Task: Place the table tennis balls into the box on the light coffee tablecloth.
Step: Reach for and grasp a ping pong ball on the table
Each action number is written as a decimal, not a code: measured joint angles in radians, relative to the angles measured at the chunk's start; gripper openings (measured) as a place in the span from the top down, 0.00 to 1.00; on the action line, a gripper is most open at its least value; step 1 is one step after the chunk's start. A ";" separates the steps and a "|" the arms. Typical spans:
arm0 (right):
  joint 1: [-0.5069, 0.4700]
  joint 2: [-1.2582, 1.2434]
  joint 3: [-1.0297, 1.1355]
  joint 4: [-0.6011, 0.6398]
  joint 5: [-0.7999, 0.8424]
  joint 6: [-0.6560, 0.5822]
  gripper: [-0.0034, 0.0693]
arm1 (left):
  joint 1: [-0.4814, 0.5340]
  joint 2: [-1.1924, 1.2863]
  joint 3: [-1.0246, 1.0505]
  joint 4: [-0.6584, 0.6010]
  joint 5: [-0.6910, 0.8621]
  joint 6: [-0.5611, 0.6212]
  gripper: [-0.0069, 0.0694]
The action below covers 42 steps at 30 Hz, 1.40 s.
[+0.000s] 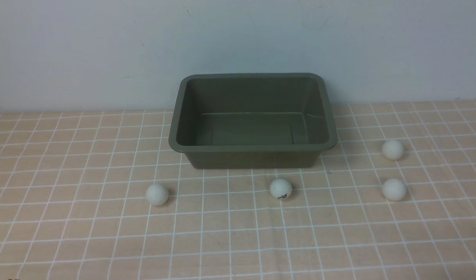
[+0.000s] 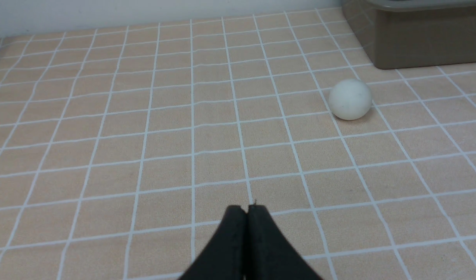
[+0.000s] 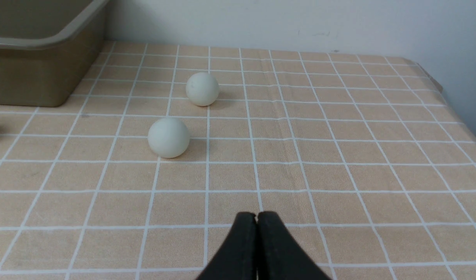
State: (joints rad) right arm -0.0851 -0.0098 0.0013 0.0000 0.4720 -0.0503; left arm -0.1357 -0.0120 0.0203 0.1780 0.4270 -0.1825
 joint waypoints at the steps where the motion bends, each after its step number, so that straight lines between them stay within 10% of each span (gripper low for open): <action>1: 0.000 0.000 0.000 0.000 -0.001 0.000 0.97 | 0.000 0.000 0.000 0.000 0.000 0.000 1.00; 18: 0.000 0.000 0.000 0.402 -0.425 0.023 0.97 | 0.000 0.000 0.000 0.000 0.000 0.000 1.00; 42: 0.000 0.000 -0.114 0.441 -0.478 0.128 0.97 | 0.000 0.000 0.000 0.000 0.000 0.000 1.00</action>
State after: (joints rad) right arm -0.0851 -0.0098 -0.1129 0.4411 -0.0062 0.0775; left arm -0.1357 -0.0120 0.0203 0.1780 0.4270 -0.1825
